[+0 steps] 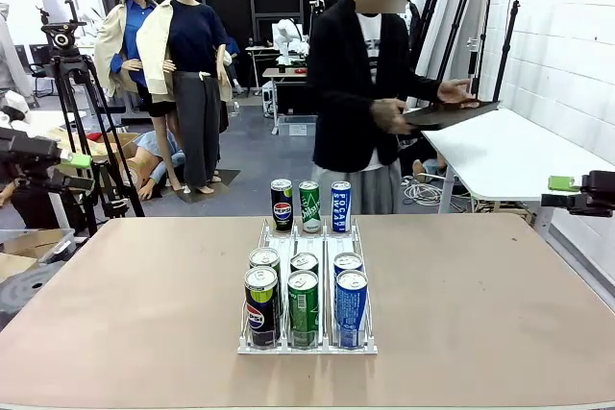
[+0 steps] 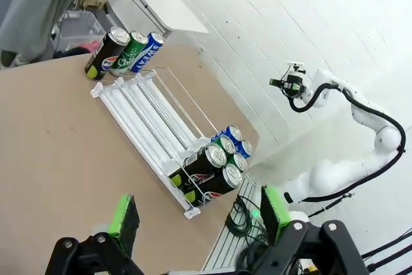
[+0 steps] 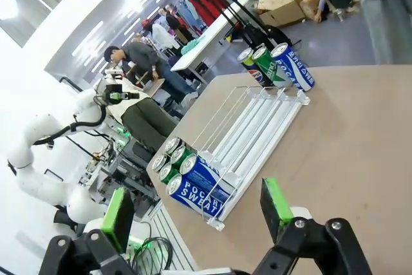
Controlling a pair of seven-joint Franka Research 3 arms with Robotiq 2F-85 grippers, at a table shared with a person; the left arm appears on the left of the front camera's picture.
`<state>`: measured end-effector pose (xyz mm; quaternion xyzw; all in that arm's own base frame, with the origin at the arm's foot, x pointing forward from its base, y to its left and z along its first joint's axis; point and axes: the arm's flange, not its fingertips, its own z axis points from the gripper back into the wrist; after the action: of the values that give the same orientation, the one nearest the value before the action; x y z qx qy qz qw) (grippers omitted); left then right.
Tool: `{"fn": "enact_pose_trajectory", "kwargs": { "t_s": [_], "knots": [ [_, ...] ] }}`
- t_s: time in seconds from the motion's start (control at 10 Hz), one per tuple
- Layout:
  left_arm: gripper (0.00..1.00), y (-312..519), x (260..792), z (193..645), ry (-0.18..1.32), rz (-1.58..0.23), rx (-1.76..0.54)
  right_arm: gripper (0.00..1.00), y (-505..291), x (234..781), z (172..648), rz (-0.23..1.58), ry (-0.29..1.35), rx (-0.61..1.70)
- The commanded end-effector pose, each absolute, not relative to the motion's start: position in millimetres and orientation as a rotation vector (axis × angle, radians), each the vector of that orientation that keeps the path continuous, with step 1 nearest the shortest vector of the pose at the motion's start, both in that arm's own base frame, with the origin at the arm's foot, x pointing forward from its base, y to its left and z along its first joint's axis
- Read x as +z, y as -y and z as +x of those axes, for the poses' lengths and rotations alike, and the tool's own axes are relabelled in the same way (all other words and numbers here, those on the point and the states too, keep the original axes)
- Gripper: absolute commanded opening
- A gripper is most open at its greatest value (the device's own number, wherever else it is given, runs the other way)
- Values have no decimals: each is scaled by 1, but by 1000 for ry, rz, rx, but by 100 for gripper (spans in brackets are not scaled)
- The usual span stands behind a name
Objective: Retrieve and hand over the desired beverage to the person.
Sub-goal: Pick up a can of the same type that the person held from the Automatic Can Dispenser.
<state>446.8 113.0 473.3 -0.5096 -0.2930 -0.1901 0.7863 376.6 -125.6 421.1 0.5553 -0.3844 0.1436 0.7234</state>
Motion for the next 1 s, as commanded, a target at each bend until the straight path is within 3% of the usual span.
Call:
{"fn": "enact_pose_trajectory", "kwargs": {
  "t_s": [0.0, 0.9],
  "knots": [
    [100, -110, 458, 447, 676, -1132, -427, 100, 124, 430, 379, 1259, 856, 275],
    [100, -114, 467, 438, 708, -1208, -453, 100, 124, 456, 377, 1237, 889, 311]
  ]
}}
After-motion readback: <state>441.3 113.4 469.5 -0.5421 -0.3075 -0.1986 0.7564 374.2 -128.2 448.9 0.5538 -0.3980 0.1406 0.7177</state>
